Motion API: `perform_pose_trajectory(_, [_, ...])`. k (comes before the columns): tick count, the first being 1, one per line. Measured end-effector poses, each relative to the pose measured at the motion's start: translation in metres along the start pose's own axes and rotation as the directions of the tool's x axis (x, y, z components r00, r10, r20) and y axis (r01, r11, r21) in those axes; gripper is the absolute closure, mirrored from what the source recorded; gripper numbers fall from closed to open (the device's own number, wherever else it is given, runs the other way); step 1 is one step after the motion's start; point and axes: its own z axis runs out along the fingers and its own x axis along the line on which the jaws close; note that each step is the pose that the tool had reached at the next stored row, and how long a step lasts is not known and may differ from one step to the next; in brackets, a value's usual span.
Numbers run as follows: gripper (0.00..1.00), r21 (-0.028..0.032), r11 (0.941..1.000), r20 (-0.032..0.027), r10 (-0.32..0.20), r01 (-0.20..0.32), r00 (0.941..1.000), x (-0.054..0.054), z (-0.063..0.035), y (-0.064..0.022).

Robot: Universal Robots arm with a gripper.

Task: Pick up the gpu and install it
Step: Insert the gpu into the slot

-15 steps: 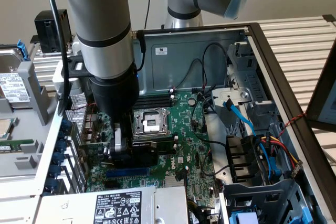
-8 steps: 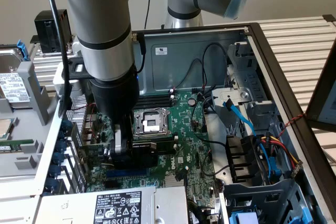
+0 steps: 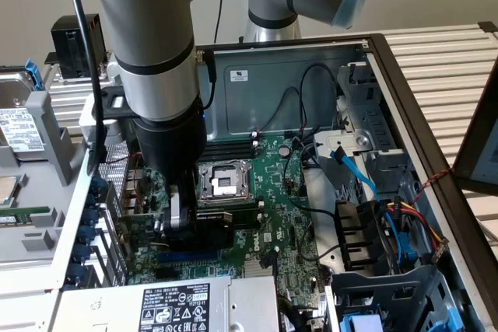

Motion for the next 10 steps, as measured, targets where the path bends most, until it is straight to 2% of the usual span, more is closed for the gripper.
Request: perform_pose_trajectory(10, [0.73,-0.0001,1.0,-0.0002,0.0,0.0,1.0,0.0,0.0004,0.0])
